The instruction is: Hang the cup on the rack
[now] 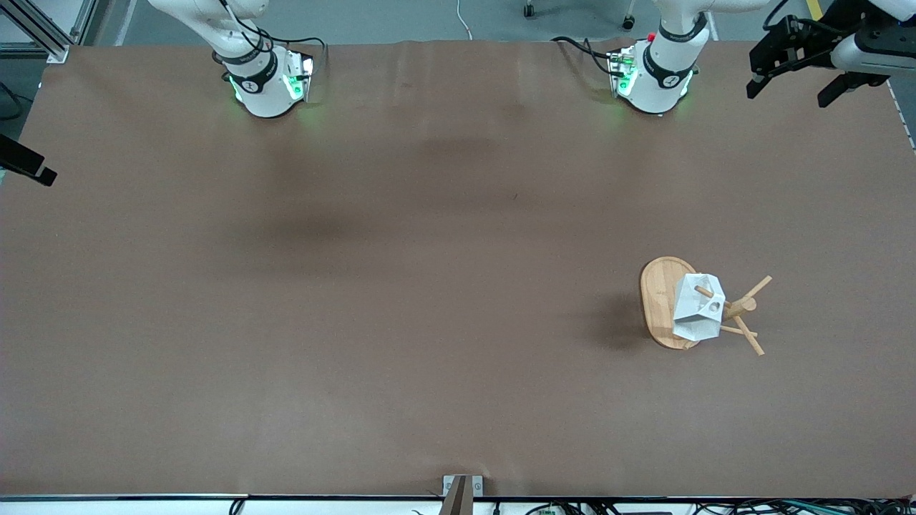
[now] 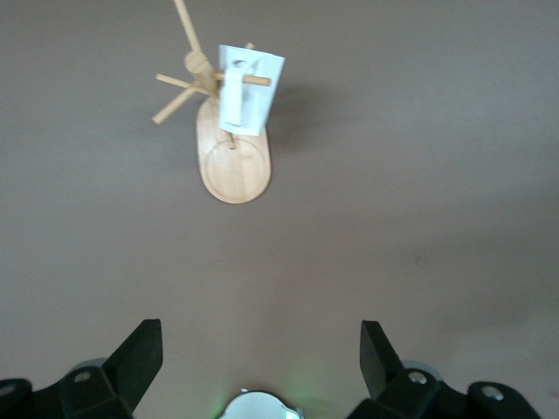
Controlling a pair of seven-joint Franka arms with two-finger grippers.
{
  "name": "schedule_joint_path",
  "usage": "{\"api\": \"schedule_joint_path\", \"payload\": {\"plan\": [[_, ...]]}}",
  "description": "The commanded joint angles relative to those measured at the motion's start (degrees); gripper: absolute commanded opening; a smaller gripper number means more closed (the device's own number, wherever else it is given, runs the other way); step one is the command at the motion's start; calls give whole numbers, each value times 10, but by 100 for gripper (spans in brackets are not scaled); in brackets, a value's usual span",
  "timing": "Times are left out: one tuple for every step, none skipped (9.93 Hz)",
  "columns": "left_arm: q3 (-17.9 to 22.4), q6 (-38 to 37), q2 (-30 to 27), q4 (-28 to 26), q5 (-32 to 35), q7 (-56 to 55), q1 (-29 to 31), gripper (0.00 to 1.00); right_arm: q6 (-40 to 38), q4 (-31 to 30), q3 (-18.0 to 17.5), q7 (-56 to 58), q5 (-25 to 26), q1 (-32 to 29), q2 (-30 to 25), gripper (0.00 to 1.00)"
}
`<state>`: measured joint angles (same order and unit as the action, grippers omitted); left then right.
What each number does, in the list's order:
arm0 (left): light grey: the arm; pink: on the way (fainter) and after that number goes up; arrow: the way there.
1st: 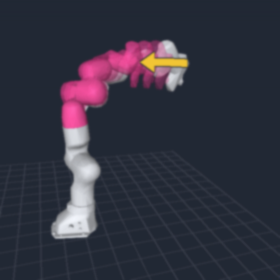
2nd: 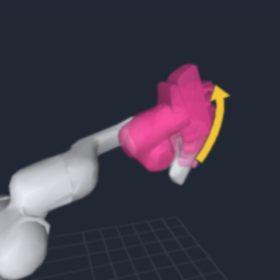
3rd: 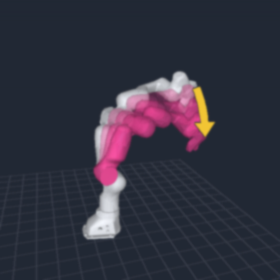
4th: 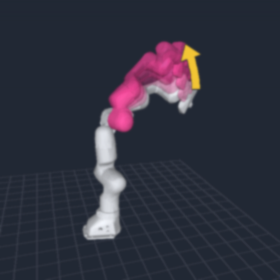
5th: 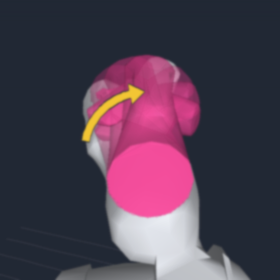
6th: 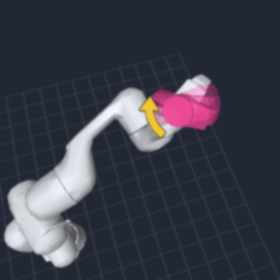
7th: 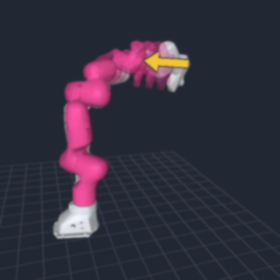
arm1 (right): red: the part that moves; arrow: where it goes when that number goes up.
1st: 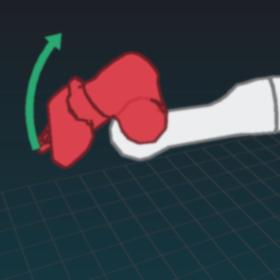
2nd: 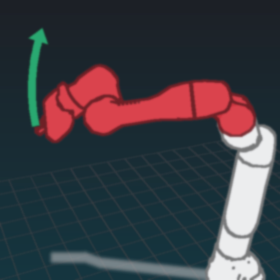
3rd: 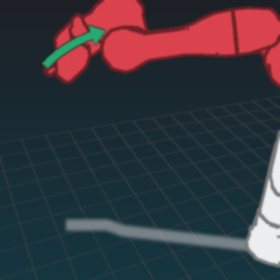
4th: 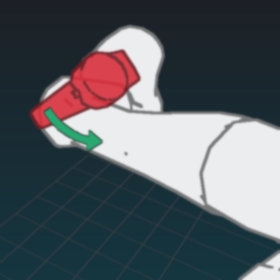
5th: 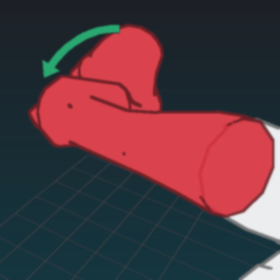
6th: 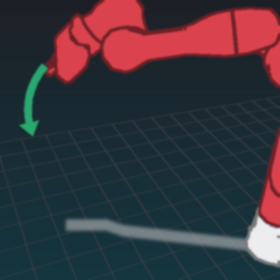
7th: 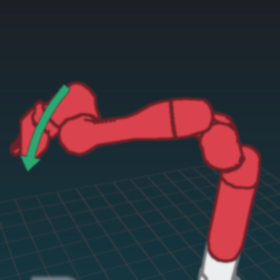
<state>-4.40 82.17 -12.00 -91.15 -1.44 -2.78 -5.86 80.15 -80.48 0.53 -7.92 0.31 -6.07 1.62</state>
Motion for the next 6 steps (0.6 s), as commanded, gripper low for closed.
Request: {"api": "schedule_joint_path", "payload": {"plan": [[-2, 37, -12, -52, 26, 27, 2, 100, -3, 0, -11, -1, 6, -13, -3, 100], [-2, 47, -3, -50, 40, 31, 2, 100, -3, 0, -11, -1, 6, -13, -3, 100], [-2, 47, -2, -48, 37, 40, 1, 100, -3, 0, -11, -1, 6, -13, -3, 100], [-1, 46, -1, -47, 33, 41, 1, 100, -3, 0, -11, -1, 6, -13, -3, 100], [9, 46, 0, -46, 30, 41, 1, 100, -3, 0, -11, -1, 6, -13, -3, 100], [11, 46, 0, -46, 22, 40, 1, 100, -3, 0, -11, -1, 6, -13, -3, 100]]}}
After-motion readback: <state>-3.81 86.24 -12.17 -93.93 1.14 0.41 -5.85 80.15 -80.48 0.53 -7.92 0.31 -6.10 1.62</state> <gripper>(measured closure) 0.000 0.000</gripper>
